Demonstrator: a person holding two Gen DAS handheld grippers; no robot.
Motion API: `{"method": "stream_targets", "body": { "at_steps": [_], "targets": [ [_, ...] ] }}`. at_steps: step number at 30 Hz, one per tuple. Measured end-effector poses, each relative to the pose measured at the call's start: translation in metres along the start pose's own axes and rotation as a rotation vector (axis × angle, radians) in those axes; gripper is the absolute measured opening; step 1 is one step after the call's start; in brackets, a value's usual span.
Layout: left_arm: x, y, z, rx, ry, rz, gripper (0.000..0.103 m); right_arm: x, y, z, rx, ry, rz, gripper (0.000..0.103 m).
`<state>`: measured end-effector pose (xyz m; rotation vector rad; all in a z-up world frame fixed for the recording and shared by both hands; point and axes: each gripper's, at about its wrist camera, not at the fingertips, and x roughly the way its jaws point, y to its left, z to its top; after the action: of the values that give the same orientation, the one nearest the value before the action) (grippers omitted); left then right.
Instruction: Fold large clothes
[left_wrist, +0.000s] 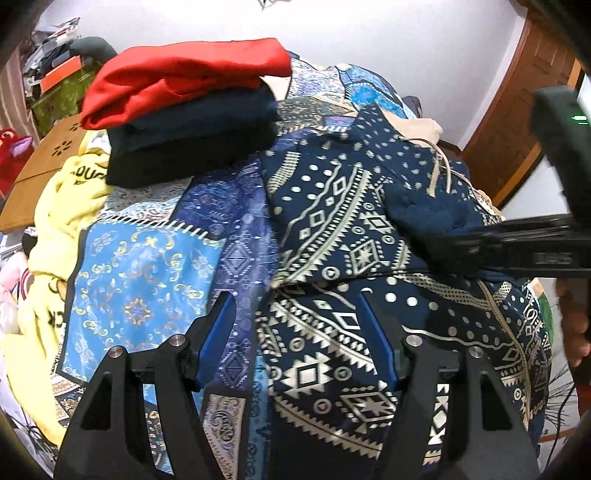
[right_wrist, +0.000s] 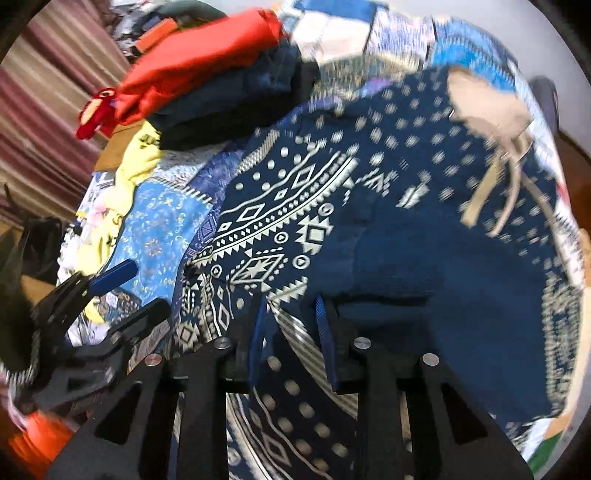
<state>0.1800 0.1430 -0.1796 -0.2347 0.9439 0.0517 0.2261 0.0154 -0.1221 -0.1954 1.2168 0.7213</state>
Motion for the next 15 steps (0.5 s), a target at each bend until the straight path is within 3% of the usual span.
{"method": "stream_targets", "body": {
  "at_steps": [2, 4, 6, 15],
  "targets": [
    [0.001, -0.009, 0.003, 0.020, -0.012, -0.014, 0.066, -0.020, -0.004, -0.008, -0.011, -0.056, -0.017, 0.029],
    [0.002, -0.023, 0.007, 0.052, -0.016, -0.024, 0.066, -0.040, -0.018, -0.020, 0.008, -0.115, -0.043, 0.046],
    [0.006, -0.039, 0.013, 0.093, -0.020, -0.027, 0.066, -0.050, -0.027, -0.021, 0.030, -0.157, -0.074, 0.052],
    [0.042, -0.107, 0.031, 0.291, -0.032, 0.021, 0.066, -0.085, -0.119, -0.054, 0.232, -0.245, -0.184, 0.052]
  ]
}}
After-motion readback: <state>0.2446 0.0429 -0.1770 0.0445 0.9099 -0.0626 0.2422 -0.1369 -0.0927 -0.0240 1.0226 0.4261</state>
